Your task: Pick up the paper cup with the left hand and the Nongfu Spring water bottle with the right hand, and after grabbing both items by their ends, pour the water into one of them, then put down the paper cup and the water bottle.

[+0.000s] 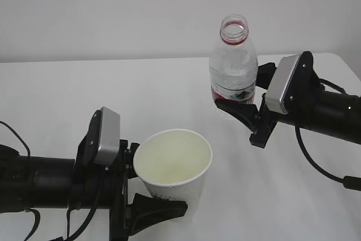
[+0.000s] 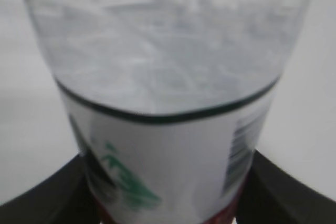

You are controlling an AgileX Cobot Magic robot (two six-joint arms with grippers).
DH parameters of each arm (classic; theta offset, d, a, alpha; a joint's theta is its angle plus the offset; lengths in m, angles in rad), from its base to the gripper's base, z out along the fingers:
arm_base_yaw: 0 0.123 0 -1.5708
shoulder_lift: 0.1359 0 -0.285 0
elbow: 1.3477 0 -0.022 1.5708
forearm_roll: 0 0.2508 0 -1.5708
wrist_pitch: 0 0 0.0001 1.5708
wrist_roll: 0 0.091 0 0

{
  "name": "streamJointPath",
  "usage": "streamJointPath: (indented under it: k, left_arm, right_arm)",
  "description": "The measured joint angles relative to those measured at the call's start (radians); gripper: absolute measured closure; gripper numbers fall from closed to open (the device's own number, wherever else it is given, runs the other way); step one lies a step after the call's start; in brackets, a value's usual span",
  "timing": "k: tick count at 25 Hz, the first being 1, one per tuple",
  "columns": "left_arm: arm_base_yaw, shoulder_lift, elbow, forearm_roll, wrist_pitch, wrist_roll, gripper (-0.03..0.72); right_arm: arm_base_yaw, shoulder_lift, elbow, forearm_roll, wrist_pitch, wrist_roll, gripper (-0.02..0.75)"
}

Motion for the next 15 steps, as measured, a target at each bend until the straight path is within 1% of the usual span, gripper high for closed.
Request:
streamJointPath:
  k: [8, 15]
  left_arm:
    - [-0.052, 0.0, 0.0, -0.004, 0.0, 0.0, 0.151]
    - [-0.078, 0.0, -0.002, -0.056, 0.0, 0.034, 0.151]
  right_arm:
    - [0.0, -0.004, 0.0, -0.009, -0.002, -0.051, 0.251]
    - [0.0, -0.004, 0.0, -0.009, -0.002, -0.116, 0.251]
